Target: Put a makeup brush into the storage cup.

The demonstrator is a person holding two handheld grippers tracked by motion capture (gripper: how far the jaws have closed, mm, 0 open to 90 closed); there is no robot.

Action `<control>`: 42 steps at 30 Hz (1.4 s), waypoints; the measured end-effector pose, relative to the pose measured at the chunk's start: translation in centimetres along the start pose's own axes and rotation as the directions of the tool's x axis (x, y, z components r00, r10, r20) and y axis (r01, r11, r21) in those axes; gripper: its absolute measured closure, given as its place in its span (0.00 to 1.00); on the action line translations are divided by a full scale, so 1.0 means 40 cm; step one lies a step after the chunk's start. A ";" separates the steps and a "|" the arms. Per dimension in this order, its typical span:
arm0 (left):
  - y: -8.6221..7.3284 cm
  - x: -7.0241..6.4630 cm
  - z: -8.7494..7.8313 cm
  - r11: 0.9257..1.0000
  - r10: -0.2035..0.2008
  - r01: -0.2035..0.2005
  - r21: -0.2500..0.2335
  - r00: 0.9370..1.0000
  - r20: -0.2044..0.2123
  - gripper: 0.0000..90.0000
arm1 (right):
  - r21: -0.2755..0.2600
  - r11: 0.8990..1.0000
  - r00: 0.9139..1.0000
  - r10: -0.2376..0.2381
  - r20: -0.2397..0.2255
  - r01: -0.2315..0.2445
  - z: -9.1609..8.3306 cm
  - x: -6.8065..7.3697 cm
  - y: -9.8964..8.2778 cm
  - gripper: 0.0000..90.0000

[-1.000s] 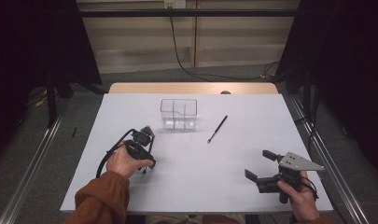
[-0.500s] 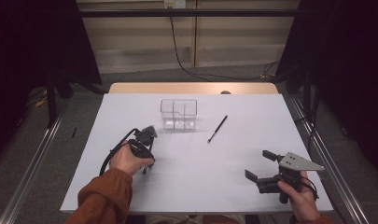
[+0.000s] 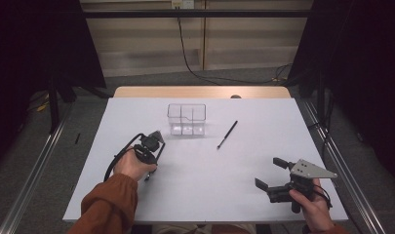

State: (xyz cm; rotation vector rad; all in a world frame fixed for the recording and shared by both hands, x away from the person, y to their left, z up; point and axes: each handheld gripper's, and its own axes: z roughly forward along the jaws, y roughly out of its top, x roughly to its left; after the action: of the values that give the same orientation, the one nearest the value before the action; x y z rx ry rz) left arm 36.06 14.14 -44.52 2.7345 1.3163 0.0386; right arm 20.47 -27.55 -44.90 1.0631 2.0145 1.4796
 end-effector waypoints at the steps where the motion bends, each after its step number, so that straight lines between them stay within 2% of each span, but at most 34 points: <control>1: 0.001 0.001 0.000 1.000 -0.001 0.001 0.001 1.000 0.000 0.88 | 0.001 1.000 1.000 -0.003 -0.004 0.003 0.001 0.001 0.000 0.00; 4: 0.001 0.009 0.000 1.000 -0.017 0.017 0.004 1.000 0.014 0.93 | 0.001 1.000 1.000 -0.001 -0.004 0.001 0.000 0.001 0.000 0.00; 6: 0.001 0.018 -0.002 1.000 -0.022 0.022 0.001 0.999 0.039 0.94 | 0.000 1.000 1.000 0.003 -0.002 -0.003 -0.002 -0.001 0.000 0.00; 12: -0.004 0.031 -0.006 0.999 -0.039 0.040 -0.011 0.997 0.074 0.94 | 0.001 1.000 1.000 0.006 0.003 -0.006 -0.002 -0.003 -0.001 0.00; 19: -0.025 0.051 -0.008 0.996 -0.057 0.066 -0.065 0.990 0.132 0.94 | -0.005 1.000 1.000 0.004 0.004 -0.004 -0.003 -0.003 -0.001 0.00; 23: -0.037 0.057 -0.010 0.991 -0.075 0.092 -0.097 0.984 0.162 0.94 | -0.003 1.000 1.000 0.006 0.003 -0.006 -0.003 -0.002 0.000 0.00; 25: -0.044 0.063 -0.014 0.986 -0.078 0.104 -0.133 0.980 0.184 0.94 | -0.003 1.000 1.000 0.008 0.007 -0.008 -0.004 -0.002 -0.001 0.00; 26: -0.048 0.065 -0.016 0.981 -0.091 0.123 -0.152 0.975 0.201 0.94 | -0.003 1.000 1.000 0.010 0.008 -0.010 -0.005 -0.002 -0.001 0.00; 31: -0.061 0.068 -0.025 0.973 -0.081 0.121 -0.197 0.976 0.201 0.94 | -0.005 1.000 1.000 0.012 0.011 -0.012 -0.006 -0.004 -0.001 0.00; 34: -0.074 0.070 -0.035 0.954 -0.082 0.137 -0.267 0.975 0.208 0.94 | -0.005 1.000 1.000 0.012 0.011 -0.012 -0.006 -0.004 -0.001 0.00; 35: -0.078 0.071 -0.038 0.948 -0.068 0.131 -0.289 0.974 0.217 0.94 | -0.006 1.000 1.000 0.013 0.012 -0.013 -0.007 -0.004 -0.001 0.00; 36: -0.082 0.073 -0.042 0.944 -0.056 0.120 -0.306 0.976 0.212 0.94 | -0.006 1.000 1.000 0.013 0.012 -0.013 -0.007 -0.004 -0.001 0.00; 37: -0.086 0.073 -0.046 0.935 -0.061 0.130 -0.329 0.976 0.210 0.94 | -0.006 1.000 1.000 0.012 0.012 -0.012 -0.007 -0.004 -0.001 0.00; 40: -0.098 0.079 -0.063 0.916 -0.050 0.131 -0.379 0.975 0.216 0.94 | -0.006 1.000 1.000 0.012 0.012 -0.012 -0.006 -0.004 -0.001 0.00; 42: -0.106 0.081 -0.071 0.898 -0.033 0.128 -0.420 0.973 0.226 0.94 | -0.006 1.000 1.000 0.014 0.013 -0.014 -0.005 -0.004 -0.001 0.00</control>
State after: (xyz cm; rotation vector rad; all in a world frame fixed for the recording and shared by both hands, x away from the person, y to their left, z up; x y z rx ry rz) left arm 34.59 19.53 -42.23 2.2392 1.1915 0.0250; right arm 20.41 -27.81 -44.87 1.0842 1.9966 1.4807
